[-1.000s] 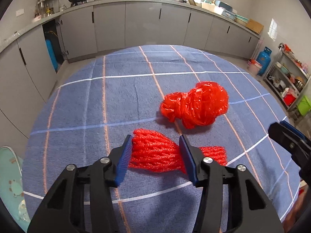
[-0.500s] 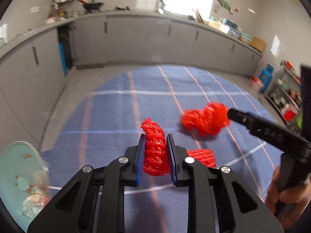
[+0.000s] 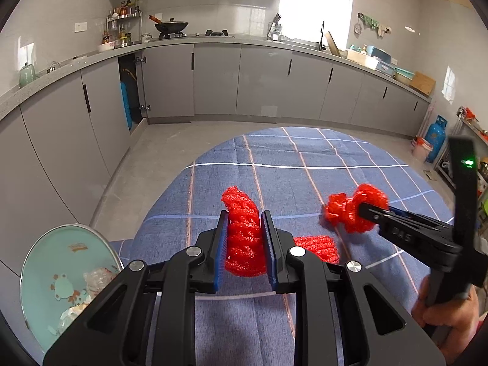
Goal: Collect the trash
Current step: 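Grasp one red mesh net with the left tool while the right tool grasps the other, then carry both red mesh nets over the teal bin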
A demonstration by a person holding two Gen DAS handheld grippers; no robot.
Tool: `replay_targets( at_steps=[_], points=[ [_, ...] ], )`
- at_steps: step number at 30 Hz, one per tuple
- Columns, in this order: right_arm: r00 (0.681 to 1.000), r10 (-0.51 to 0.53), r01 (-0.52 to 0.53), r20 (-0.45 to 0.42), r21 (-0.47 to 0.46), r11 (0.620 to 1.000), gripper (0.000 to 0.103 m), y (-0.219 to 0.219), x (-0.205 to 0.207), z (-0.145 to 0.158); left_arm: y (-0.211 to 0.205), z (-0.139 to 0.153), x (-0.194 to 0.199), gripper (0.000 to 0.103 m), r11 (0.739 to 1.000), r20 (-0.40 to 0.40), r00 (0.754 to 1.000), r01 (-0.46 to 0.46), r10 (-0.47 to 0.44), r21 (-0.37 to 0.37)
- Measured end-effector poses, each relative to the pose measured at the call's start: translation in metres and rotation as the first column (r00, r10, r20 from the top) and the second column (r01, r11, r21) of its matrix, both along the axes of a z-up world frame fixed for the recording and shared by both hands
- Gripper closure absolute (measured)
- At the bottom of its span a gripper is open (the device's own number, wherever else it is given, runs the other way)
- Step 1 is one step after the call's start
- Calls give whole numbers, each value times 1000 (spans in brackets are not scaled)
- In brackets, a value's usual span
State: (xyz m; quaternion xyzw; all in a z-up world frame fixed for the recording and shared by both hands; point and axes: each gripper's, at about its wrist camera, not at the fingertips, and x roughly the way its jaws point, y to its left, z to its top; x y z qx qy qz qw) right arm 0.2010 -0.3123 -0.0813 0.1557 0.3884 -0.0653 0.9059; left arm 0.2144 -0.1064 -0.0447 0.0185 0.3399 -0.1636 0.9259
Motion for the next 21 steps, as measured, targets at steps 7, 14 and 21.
replay_targets(
  at_steps=[7,14,21],
  points=[
    [995,-25,22,100,30,999,78,18,-47,26,10,9,-22,81,1000,29,1000,2,-1,-7],
    [988,-17,16,155,10,1000,78,46,-76,42,31,18,-44,81,1000,48,999,-13,13,-17],
    [985,14,-13,173,-4,1000,78,68,-97,48,45,25,-66,81,1000,66,998,-22,23,-12]
  ],
)
